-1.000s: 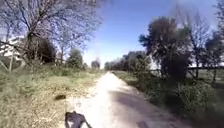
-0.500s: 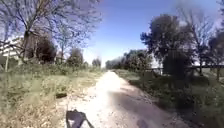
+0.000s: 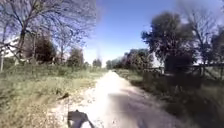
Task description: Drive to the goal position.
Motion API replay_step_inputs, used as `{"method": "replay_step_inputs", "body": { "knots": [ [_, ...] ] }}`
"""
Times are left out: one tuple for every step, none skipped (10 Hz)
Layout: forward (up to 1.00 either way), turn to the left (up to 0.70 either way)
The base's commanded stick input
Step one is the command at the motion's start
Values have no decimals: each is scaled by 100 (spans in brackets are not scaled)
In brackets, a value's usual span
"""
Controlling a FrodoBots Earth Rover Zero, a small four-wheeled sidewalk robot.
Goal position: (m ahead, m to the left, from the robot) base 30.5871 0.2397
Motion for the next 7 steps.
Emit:
{"method": "replay_step_inputs", "body": {
  "knots": [
    [50,0],
    [50,0],
    [50,0],
    [50,0],
    [50,0],
    [50,0],
    [50,0]
  ]
}}
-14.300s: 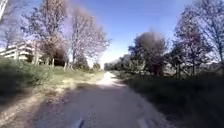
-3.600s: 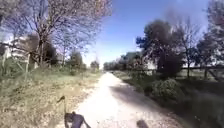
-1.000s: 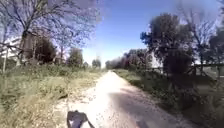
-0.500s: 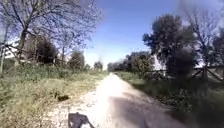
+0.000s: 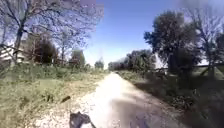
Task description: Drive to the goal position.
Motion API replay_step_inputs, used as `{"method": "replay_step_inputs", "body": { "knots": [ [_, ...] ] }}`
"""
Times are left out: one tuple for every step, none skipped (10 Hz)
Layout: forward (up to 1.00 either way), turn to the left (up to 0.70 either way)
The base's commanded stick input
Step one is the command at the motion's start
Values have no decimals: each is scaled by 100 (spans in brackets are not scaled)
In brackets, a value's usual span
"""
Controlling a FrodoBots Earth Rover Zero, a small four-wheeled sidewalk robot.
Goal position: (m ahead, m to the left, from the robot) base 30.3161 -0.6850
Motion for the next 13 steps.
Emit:
{"method": "replay_step_inputs", "body": {
  "knots": [
    [50,0],
    [50,0],
    [50,0],
    [50,0],
    [50,0],
    [50,0],
    [50,0],
    [50,0],
    [50,0],
    [50,0],
    [50,0],
    [50,0],
    [50,0]
  ]
}}
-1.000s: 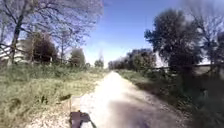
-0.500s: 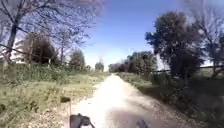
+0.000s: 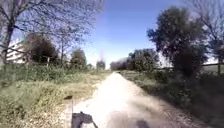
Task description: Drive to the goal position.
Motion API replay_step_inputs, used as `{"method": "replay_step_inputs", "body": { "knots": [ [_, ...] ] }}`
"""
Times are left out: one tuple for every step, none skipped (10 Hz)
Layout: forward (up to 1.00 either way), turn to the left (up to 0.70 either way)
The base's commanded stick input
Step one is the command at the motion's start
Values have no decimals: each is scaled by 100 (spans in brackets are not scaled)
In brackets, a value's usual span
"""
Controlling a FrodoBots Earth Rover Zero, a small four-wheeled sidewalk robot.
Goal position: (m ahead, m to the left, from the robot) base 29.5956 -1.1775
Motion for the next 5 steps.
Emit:
{"method": "replay_step_inputs", "body": {
  "knots": [
    [50,0],
    [50,0],
    [50,0],
    [50,0],
    [50,0]
  ]
}}
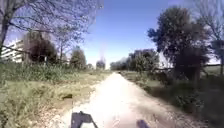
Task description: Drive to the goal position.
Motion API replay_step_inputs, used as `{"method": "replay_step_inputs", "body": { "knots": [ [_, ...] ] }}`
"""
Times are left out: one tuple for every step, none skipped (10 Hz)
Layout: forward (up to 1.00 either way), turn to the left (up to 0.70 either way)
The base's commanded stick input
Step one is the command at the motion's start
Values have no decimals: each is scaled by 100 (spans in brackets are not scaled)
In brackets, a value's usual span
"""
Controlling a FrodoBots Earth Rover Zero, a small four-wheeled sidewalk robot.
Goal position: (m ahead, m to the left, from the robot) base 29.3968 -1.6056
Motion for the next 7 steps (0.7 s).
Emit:
{"method": "replay_step_inputs", "body": {
  "knots": [
    [50,0],
    [50,0],
    [50,0],
    [50,0],
    [50,0],
    [50,0],
    [50,0]
  ]
}}
